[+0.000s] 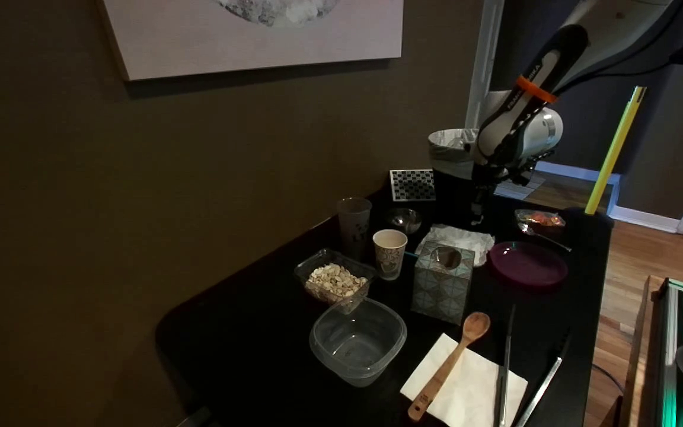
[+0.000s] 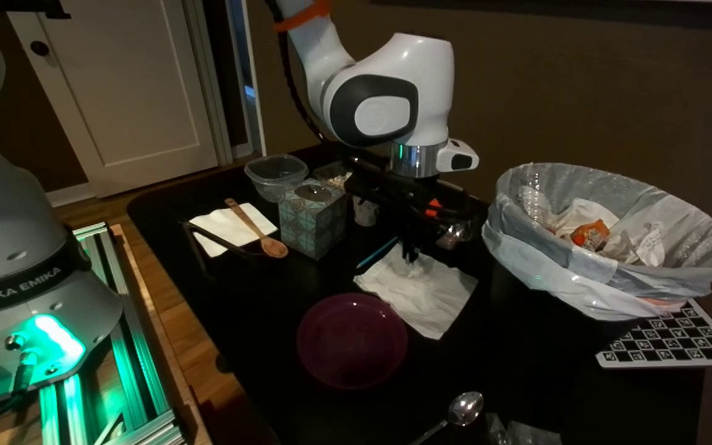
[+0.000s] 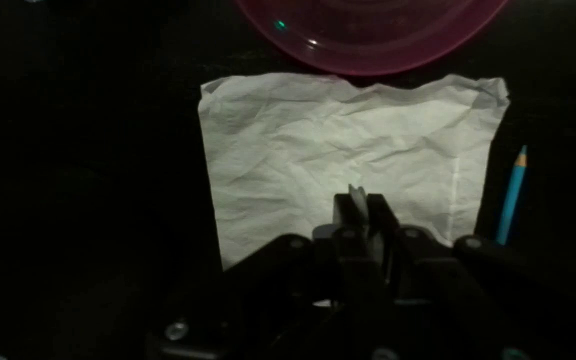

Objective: Put some contents from the bowl onto the white towel, then put the towel in the bin

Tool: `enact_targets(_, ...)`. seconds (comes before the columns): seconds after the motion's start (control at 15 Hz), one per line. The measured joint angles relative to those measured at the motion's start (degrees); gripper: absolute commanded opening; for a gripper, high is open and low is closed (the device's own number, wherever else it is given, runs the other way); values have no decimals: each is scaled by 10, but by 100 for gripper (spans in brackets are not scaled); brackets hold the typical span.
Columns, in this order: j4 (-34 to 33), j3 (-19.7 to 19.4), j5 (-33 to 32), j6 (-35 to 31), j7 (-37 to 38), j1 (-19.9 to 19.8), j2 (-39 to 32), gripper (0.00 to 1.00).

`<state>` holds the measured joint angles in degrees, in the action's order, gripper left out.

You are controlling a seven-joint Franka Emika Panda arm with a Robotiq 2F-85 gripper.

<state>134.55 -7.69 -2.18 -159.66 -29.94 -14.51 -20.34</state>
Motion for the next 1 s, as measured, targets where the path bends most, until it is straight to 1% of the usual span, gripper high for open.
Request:
enact_targets(0.27,1,31,7,-86,1,-38,-47,3)
enact_targets(0.47,1,66,7,-120,5,-69,-72,3)
enact_targets(0.6,-1,97,8,-139,6,-97,-87,3)
enact_targets(0.73,-6,118,8,-153,6,-117,-102,19)
enact_targets(0.8,-9,123,7,-159,7,-123,-109,36)
enact_targets(0.87,-12,127,7,-164,7,-128,-116,40)
enact_targets(1.0,-20,133,5,-172,9,-137,-128,55)
